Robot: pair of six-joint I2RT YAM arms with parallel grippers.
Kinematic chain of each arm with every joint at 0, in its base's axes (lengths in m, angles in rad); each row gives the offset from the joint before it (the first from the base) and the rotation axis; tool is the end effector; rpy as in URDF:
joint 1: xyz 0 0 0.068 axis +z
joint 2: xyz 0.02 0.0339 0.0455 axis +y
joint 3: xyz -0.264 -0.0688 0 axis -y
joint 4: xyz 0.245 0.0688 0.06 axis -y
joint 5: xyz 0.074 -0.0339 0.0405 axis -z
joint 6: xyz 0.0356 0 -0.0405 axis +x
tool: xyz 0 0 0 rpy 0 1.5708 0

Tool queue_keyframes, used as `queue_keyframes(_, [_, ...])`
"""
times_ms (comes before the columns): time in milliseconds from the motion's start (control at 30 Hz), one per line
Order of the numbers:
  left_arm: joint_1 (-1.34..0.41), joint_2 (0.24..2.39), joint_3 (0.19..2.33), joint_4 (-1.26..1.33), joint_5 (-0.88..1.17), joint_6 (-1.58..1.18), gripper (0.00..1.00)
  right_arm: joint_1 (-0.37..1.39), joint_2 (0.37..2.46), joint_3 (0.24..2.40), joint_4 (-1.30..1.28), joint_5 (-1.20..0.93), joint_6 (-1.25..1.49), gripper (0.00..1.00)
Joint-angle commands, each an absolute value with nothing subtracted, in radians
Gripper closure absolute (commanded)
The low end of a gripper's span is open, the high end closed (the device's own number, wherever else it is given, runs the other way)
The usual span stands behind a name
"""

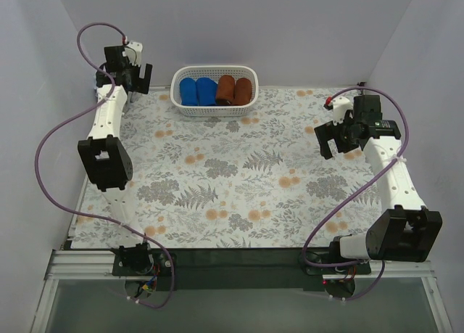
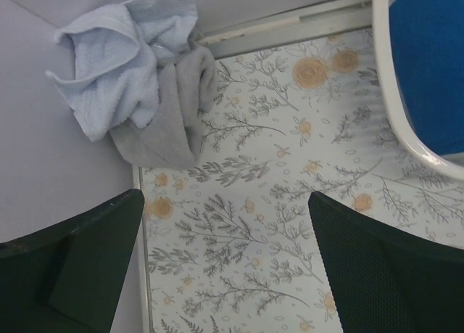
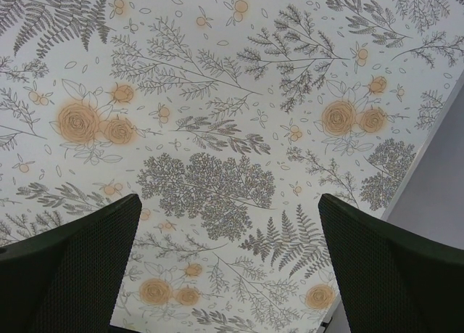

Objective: Roll the towels
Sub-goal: Grab a towel with the left arm

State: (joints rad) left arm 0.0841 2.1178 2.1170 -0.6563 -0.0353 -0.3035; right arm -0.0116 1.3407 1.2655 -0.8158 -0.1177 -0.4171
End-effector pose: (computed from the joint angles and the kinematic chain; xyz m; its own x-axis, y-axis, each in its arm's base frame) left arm 0.4873 0.0423 0.3319 -0.5474 -0.3459 -0.7620 -0.2886 0.9328 -0.2161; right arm 0.2774 0.0010 0.3269 -0.6857 -0.3944 -0.6117 -0.3720 0.9123 -0.1712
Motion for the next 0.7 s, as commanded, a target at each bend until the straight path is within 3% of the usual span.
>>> queue_keyframes(0, [0.141,2.161,2.161,-0.525,-0.052,-0.333,0.09,-0.014,1.345,1.266,-0.838,-0.138,-0.434,0.02])
queue_keyframes(200, [0.207,2.253,2.203,-0.523,0.043,-0.339,0.12,-0.014,1.37,1.253,-0.839,-0.156,-0.431,0.02])
queue_keyframes(367, [0.229,2.307,2.161,-0.483,0.072,-0.314,0.27,-0.014,1.388,1.244,-0.838,-0.181,-0.417,0.01])
queue_keyframes(667, [0.238,2.427,2.198,-0.431,0.012,-0.327,0.3,-0.014,1.405,1.223,-0.842,-0.18,-0.411,0.02])
